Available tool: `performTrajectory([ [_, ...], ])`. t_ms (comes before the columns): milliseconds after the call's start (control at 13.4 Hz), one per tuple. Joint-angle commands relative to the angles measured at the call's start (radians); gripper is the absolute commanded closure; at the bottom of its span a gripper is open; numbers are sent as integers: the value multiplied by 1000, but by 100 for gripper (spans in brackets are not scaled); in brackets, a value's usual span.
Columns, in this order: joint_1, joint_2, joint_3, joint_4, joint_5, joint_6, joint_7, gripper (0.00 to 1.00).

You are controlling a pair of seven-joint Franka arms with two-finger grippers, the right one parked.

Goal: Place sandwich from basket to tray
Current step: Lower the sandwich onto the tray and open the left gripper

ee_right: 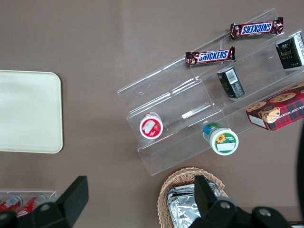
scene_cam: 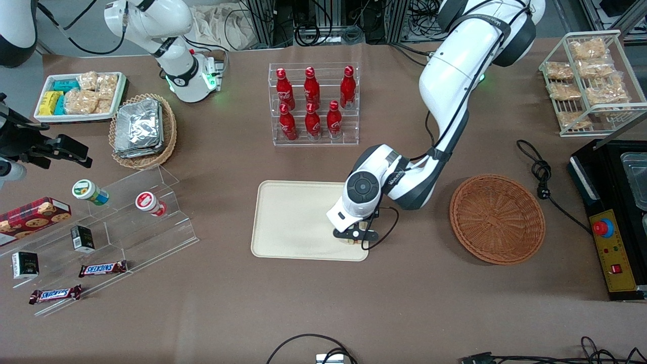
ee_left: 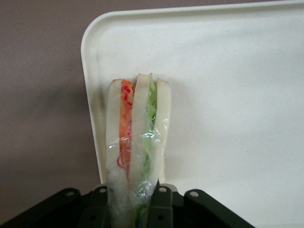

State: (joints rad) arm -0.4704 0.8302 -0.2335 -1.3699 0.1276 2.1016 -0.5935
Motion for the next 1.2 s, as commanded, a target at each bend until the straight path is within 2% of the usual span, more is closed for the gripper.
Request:
performTrajectory([
  [0,-13,20,11,37,-8,0,1,84],
  [75,-11,18,11,37,-8,0,-2,69],
  [150,-10,18,11,38,-8,0,-9,45],
  [224,-7,17,11,38,-8,0,-20,37],
  [299,-5,15,11,37,-6,0,-23,2],
  [523,-4,-6,11,37,-8,-6,-48,0],
  [673,1,-66,11,25,-11,-21,-63,0],
  [822,15,-133,14,-3,-66,-83,-59,0],
  [897,39,-172,13,-42,-83,-95,-51,0],
  [1121,87,-362,13,-304,-83,-25,-1,0],
])
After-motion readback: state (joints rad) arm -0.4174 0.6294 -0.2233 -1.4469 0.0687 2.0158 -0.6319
